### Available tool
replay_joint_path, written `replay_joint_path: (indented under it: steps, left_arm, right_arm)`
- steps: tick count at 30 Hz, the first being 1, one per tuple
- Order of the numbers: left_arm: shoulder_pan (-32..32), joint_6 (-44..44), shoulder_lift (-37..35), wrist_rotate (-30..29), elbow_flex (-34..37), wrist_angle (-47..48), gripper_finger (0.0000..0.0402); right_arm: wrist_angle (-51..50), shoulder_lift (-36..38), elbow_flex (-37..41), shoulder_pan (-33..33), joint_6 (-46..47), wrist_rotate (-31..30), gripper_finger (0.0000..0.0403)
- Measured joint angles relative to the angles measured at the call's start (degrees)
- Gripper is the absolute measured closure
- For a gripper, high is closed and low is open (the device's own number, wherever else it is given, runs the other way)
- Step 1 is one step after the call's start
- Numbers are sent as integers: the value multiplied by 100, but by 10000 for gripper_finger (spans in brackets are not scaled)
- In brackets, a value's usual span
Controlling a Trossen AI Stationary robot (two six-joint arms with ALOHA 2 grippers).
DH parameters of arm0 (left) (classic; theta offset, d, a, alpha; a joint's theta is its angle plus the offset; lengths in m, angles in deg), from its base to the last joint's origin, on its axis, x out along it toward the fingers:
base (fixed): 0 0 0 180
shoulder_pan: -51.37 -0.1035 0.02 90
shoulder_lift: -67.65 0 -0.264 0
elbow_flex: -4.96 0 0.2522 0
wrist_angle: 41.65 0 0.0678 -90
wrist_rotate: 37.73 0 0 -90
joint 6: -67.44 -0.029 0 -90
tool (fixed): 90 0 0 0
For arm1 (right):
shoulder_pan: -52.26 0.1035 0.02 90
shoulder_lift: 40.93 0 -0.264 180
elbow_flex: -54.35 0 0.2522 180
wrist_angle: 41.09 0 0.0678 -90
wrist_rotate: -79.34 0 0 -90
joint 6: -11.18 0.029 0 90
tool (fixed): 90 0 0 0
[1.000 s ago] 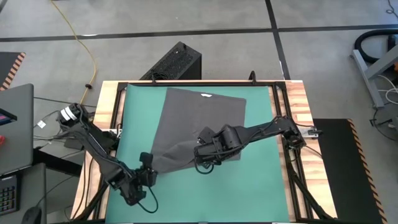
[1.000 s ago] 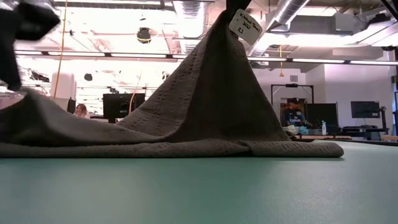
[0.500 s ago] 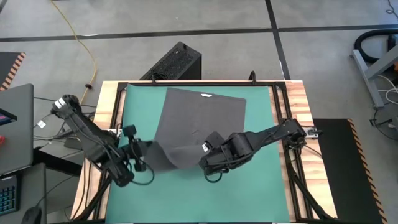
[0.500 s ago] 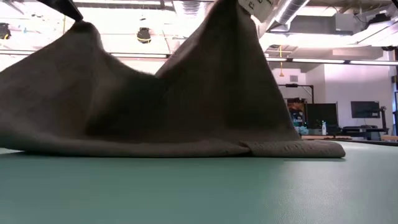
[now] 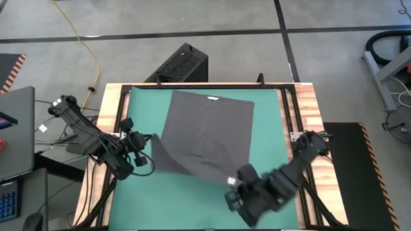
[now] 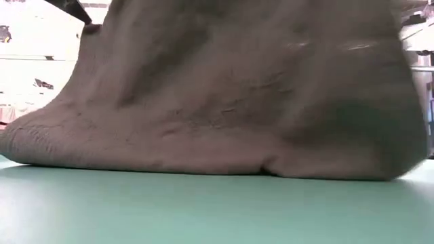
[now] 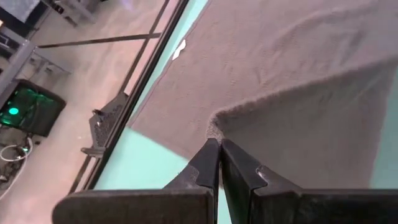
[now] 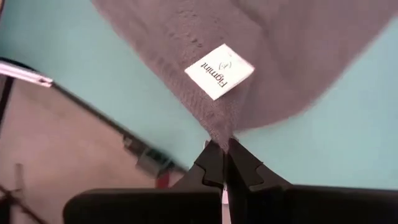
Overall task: Roll towel
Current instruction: Fold the gray towel
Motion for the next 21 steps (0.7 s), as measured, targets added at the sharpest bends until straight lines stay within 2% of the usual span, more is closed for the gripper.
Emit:
replay_joint_path:
  steps: [4, 8, 15, 21]
  left_arm:
    - [0, -120, 0, 15, 0, -418, 401]
    - [-17, -361, -1, 0, 0, -578, 401]
    - [-309, -694, -66, -252, 0, -544, 401]
    - [-954, -1279, -184, -353, 0, -522, 401]
  right_arm:
    - [-2, 0, 0, 443, 852, -243, 387]
    - [2, 0, 0, 225, 655, -550, 388]
    - [-6, -60, 276, -1047, -1012, -615, 388]
    - [8, 475, 1419, -1946, -2155, -436, 389]
